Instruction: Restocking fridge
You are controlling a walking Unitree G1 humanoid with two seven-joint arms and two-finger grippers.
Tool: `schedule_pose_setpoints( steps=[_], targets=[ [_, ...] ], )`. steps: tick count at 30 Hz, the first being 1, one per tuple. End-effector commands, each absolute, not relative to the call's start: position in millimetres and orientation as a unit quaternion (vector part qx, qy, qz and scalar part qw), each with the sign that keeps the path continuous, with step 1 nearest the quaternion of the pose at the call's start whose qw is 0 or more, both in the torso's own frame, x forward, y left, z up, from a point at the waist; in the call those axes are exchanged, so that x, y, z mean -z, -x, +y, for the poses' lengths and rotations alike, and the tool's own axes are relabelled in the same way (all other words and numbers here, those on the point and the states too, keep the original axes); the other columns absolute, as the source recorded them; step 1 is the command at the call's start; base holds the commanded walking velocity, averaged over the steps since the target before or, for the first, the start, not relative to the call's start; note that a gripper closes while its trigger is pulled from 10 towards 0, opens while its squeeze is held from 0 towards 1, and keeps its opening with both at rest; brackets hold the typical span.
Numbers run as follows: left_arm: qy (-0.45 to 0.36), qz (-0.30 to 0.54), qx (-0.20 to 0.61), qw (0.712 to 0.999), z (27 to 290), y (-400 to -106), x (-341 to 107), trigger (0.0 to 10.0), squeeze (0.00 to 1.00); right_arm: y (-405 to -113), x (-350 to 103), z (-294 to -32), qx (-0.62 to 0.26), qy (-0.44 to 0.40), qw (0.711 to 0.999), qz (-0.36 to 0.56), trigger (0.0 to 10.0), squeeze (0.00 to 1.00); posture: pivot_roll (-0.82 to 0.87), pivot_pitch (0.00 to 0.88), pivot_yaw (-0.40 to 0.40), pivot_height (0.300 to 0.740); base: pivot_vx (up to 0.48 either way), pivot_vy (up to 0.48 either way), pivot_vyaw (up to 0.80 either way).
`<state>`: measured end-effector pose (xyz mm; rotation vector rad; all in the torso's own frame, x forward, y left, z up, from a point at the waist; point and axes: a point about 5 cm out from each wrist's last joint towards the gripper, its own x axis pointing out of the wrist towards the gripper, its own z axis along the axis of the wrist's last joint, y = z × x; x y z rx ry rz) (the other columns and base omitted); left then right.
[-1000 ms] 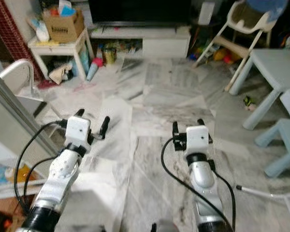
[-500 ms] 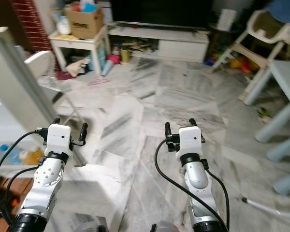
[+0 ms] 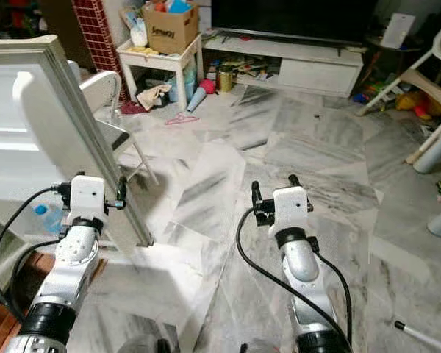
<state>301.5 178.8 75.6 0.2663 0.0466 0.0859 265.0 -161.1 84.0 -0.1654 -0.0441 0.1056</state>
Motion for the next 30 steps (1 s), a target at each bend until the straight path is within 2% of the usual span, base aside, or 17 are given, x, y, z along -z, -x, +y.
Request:
schedule_pose_setpoints(
  steps=[1, 12, 24, 30],
  targets=[
    [-0.130, 0.020, -0.059, 0.990, 186, -306, -79, 10.0, 0.00, -267, -87, -162, -0.055, 0.083, 0.995, -0.029, 10.0, 0.00, -0.08, 0.000, 0.008, 0.740, 0.379, 0.000, 0.43],
    [-0.125, 0.021, -0.056, 0.990, 182, -304, -76, 10.0, 0.00, -264, -86, -160, -0.061, 0.072, 0.995, -0.028, 10.0, 0.00, -0.08, 0.000, 0.009, 0.740, 0.354, 0.000, 0.49],
    [-0.124, 0.028, -0.057, 0.990, 180, -312, -74, 10.0, 0.00, -266, -85, -162, -0.056, 0.075, 0.995, -0.026, 10.0, 0.00, -0.08, 0.000, 0.005, 0.740, 0.000, 0.000, 0.00],
    [-0.128, 0.014, -0.013, 0.992, 167, -321, -82, 10.0, 0.00, -266, -86, -163, -0.053, 0.081, 0.995, -0.030, 10.0, 0.00, -0.09, 0.000, 0.008, 0.740, 0.000, 0.000, 0.00]
  ],
)
